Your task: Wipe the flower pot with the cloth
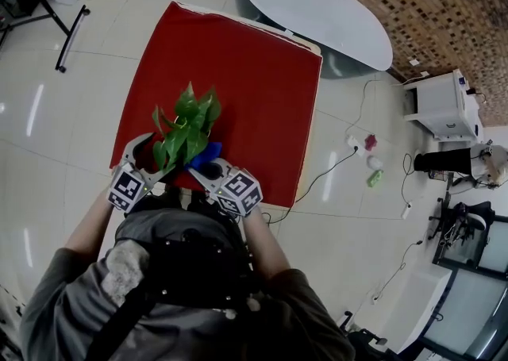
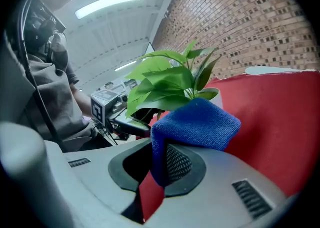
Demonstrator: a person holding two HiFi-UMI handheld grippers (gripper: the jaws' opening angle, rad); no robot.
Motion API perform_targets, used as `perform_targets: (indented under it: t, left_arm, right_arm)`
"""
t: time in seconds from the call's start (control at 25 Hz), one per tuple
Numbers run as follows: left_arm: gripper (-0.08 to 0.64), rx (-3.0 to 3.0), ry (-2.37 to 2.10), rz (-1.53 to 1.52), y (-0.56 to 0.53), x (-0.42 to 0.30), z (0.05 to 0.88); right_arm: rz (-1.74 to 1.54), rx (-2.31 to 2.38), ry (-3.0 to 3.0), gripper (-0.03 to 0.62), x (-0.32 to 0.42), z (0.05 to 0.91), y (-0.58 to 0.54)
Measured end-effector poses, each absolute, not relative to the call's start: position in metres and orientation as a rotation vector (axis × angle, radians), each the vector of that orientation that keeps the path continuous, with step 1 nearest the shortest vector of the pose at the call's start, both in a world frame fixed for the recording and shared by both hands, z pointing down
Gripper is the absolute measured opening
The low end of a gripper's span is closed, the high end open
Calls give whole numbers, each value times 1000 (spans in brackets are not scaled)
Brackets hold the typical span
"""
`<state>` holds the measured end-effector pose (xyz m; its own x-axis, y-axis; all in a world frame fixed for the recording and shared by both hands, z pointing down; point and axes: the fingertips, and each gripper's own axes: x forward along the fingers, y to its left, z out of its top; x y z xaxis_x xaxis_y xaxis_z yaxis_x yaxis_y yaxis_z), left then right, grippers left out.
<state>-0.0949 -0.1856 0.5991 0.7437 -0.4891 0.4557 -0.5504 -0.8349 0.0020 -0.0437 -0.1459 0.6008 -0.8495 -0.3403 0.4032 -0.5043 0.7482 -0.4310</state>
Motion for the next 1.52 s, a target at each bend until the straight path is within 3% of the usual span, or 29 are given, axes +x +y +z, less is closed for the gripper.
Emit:
perform_targets:
  t: [0.24, 0.72, 1.12, 1.52]
  left_arm:
    - [416, 2773, -872, 666, -174, -100, 610]
    - [416, 2761, -992, 605, -209, -55, 622]
    - [405, 2761, -1026, 646, -231, -33, 624]
    - [400, 2827, -843, 673, -227, -32, 627]
  right_arm:
    - [782, 642, -2629, 66, -38, 604, -125]
    - [663, 1097, -2510, 66, 76, 588, -182]
    - [550, 824, -2553, 66, 51, 595, -237]
    - [650, 729, -2660, 66, 35, 592, -275]
